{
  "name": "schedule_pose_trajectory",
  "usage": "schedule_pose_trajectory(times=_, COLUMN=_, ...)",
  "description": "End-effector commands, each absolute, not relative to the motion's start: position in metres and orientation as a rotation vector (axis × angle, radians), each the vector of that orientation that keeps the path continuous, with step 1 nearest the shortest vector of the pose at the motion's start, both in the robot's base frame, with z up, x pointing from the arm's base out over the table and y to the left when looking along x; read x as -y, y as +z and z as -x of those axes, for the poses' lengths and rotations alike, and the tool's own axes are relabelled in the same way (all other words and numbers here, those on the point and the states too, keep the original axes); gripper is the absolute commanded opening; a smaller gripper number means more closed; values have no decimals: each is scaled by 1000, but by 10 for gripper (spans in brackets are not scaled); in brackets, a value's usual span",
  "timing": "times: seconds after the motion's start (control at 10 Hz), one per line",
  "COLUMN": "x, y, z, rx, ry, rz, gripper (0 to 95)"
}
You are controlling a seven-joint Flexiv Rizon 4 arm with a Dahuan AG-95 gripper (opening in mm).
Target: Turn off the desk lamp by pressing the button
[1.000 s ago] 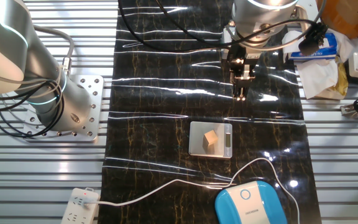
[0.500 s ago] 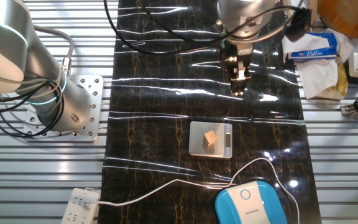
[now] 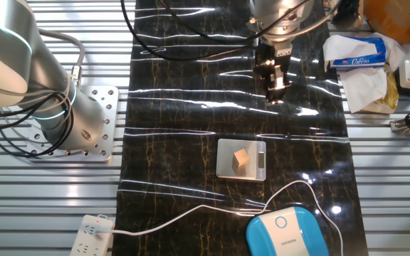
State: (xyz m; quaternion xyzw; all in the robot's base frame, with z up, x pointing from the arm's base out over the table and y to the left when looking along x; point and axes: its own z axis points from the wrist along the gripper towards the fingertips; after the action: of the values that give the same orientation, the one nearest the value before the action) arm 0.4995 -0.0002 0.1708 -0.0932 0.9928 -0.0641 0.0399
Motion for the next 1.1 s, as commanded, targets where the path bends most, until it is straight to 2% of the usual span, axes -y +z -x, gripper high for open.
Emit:
schedule_pose_trajectory(times=0.1, x=0, y=171, z=-500, rx=-3076, ry=-189, rz=323, gripper=380)
schedule_pose_trajectory(times=0.6, x=0, y=173, z=-500, rx=-3081, ry=-190, rz=366, gripper=380)
schedule_pose_trajectory(times=0.7, x=0, y=173, z=-500, rx=-3078, ry=-190, rz=379, gripper=570)
schedule_pose_trajectory(times=1.1, x=0, y=173, z=-500, rx=-3081, ry=-187, rz=399, gripper=570)
